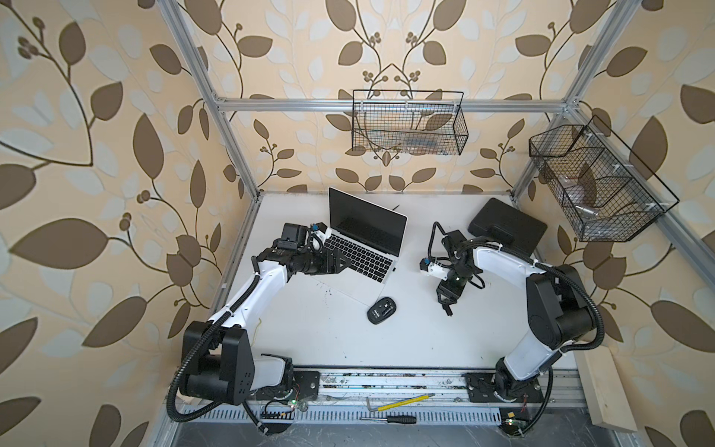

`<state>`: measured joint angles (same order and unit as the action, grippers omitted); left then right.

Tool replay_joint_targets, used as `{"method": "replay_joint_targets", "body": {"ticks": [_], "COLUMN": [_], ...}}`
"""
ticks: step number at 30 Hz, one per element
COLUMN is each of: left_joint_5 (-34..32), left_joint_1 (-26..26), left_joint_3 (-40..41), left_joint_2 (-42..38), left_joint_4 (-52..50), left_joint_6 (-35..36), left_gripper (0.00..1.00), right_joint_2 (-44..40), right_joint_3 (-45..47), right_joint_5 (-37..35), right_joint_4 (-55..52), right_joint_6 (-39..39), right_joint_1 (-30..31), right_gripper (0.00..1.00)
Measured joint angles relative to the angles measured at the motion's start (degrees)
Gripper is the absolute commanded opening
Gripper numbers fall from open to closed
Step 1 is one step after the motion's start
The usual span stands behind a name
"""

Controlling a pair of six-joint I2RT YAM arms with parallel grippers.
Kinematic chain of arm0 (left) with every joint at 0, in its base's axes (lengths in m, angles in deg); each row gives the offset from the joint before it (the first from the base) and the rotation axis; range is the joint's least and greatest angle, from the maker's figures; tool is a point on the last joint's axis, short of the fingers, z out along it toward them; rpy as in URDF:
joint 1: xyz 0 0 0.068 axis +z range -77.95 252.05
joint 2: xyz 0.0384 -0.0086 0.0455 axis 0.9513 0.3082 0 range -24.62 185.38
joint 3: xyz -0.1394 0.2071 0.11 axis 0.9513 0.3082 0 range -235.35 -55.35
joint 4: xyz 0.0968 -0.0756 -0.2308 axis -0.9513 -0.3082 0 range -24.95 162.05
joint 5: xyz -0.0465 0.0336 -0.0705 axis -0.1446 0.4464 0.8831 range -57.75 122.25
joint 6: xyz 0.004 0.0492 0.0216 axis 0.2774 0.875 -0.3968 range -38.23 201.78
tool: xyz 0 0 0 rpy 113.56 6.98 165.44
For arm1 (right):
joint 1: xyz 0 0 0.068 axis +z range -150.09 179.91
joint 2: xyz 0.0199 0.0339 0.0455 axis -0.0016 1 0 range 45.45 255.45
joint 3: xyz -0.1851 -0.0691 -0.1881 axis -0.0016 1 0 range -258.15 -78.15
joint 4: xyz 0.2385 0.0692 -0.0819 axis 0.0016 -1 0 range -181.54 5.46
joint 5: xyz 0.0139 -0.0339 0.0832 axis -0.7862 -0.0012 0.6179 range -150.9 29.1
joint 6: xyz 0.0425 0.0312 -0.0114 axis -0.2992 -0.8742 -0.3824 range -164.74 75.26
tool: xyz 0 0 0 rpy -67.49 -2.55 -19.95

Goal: Insert the wireless mouse receiver into the laptop
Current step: Pick up the lid from the center of the board.

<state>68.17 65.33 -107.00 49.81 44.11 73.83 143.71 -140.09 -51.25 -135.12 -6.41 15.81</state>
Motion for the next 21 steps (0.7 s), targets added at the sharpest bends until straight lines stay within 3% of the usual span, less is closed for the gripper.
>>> {"method": "replay_joint_targets", "body": {"ticks": [5, 8, 11, 16, 19, 21], "left_joint_5": [0.1, 0.3, 0.8, 1.2, 1.2, 1.6], "left_joint_1": [0.0, 0.0, 0.0, 0.0, 0.0, 0.0], "left_joint_3": [0.8, 0.8, 0.8, 0.6, 0.3, 0.1], "left_joint_2": [0.0, 0.1, 0.4, 1.5, 2.1, 2.2], "left_joint_4": [-0.8, -0.8, -0.8, -1.3, -1.6, -1.7], "left_joint_6": [0.1, 0.3, 0.6, 1.9, 2.7, 3.3], "left_gripper": [0.8, 0.8, 0.8, 0.8, 0.8, 0.8], "right_joint_2": [3.2, 3.1, 2.9, 2.3, 0.7, -0.5], "right_joint_3": [0.0, 0.3, 1.0, 1.9, 4.0, 5.2], "right_joint_5": [-0.2, -0.7, -1.6, -3.1, -3.5, -3.3], "right_joint_4": [0.0, 0.3, 0.7, 0.8, 1.1, 1.0], "right_joint_6": [2.4, 3.0, 3.5, 3.2, 2.7, 2.6], "right_joint_1": [-1.0, -0.5, 0.2, 1.2, 1.8, 2.4], "right_gripper": [0.54, 0.46, 0.28, 0.19, 0.03, 0.0]}}
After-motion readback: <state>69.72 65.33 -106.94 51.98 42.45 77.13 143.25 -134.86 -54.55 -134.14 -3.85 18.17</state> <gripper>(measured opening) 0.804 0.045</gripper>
